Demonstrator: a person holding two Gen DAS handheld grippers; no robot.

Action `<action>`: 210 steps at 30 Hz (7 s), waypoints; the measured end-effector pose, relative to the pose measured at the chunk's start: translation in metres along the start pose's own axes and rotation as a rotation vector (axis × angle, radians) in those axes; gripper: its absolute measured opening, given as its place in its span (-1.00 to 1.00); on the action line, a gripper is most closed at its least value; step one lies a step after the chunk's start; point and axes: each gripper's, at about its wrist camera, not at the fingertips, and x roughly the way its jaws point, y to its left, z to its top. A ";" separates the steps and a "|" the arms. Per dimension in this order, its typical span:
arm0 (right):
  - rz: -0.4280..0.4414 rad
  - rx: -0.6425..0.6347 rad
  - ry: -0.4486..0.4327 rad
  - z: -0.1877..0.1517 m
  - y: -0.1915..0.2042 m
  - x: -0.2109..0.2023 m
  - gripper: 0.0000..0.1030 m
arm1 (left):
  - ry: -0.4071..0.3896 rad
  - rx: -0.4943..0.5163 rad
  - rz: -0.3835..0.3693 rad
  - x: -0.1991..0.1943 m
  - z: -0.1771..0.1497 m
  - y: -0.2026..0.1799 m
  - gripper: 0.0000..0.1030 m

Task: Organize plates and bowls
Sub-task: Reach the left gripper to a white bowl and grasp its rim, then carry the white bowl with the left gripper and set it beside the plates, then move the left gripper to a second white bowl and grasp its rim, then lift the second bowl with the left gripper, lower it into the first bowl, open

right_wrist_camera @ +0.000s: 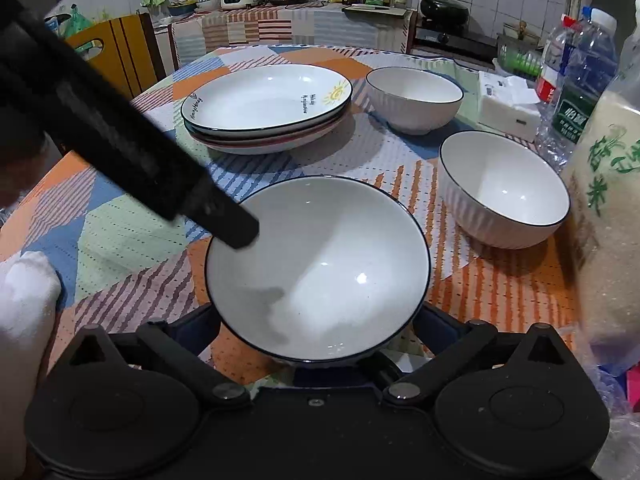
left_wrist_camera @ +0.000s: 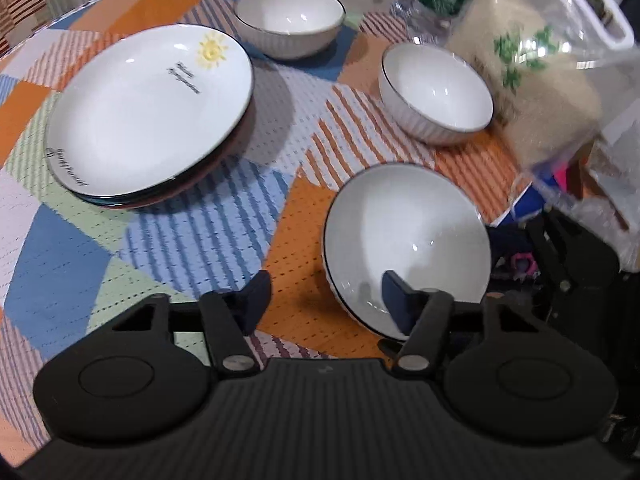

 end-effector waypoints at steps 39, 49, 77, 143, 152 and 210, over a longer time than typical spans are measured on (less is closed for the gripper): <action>0.168 -0.162 -0.052 0.040 0.076 0.031 0.99 | 0.008 -0.165 0.083 -0.040 -0.047 0.074 -0.58; 0.187 -0.203 -0.039 0.038 0.088 0.051 0.99 | 0.028 -0.191 0.098 -0.025 -0.053 0.085 -0.57; -0.027 -0.043 -0.102 0.043 0.005 -0.058 0.98 | -0.115 -0.075 0.158 -0.112 -0.006 0.037 -0.36; -0.218 0.448 -0.102 0.042 -0.112 0.063 0.83 | -0.062 0.016 -0.077 0.088 0.144 -0.038 -0.86; -0.185 0.423 -0.072 0.047 -0.096 0.050 0.83 | -0.009 0.061 -0.045 0.058 0.127 -0.038 -0.83; 0.208 -0.142 0.000 0.053 0.085 0.000 0.78 | 0.073 -0.180 0.174 -0.051 -0.031 0.076 -0.81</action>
